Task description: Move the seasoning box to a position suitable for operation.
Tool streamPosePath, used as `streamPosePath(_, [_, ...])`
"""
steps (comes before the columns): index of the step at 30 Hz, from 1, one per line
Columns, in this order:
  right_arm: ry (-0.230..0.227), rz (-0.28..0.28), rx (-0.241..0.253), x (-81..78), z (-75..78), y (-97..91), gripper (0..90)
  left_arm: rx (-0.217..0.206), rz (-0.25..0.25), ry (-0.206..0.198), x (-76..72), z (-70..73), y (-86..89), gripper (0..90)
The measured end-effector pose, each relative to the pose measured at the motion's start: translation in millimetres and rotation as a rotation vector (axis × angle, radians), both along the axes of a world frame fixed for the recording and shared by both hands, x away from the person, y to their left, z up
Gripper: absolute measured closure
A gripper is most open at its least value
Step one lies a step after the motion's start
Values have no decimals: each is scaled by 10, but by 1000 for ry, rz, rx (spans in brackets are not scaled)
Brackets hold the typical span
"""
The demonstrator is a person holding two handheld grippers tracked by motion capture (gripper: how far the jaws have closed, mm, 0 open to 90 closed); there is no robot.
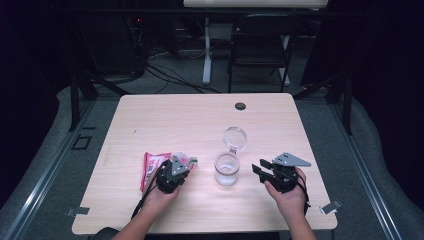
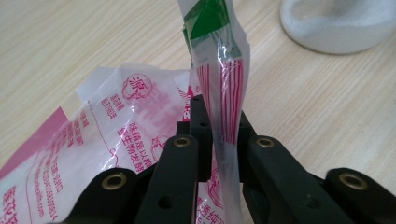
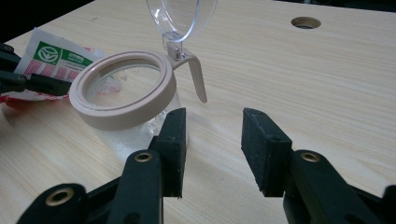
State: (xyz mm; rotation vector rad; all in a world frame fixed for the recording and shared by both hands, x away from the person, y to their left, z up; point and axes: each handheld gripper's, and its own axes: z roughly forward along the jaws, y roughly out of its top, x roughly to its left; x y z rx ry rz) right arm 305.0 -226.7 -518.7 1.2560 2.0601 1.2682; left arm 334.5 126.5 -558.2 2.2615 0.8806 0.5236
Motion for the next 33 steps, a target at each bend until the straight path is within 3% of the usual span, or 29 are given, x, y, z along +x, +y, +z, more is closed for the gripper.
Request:
streamPosePath(6, [1, 3, 0, 0, -2, 2, 606, -60, 18, 38, 32, 35, 75, 900])
streamPosePath(12, [-4, 3, -1, -1, -1, 2, 608, -105, 40, 41, 47, 115, 161, 900])
streamPosePath(21, [-1, 2, 1, 6, -7, 3, 608, -204, 93, 6, -4, 394, 478, 900])
streamPosePath(30, [1, 8, 1, 31, -12, 27, 608, -241, 144, -44, -42, 653, 787, 900])
streamPosePath(33, [2, 12, 5, 46, -15, 32, 608, -235, 161, -57, -31, 753, 884, 900])
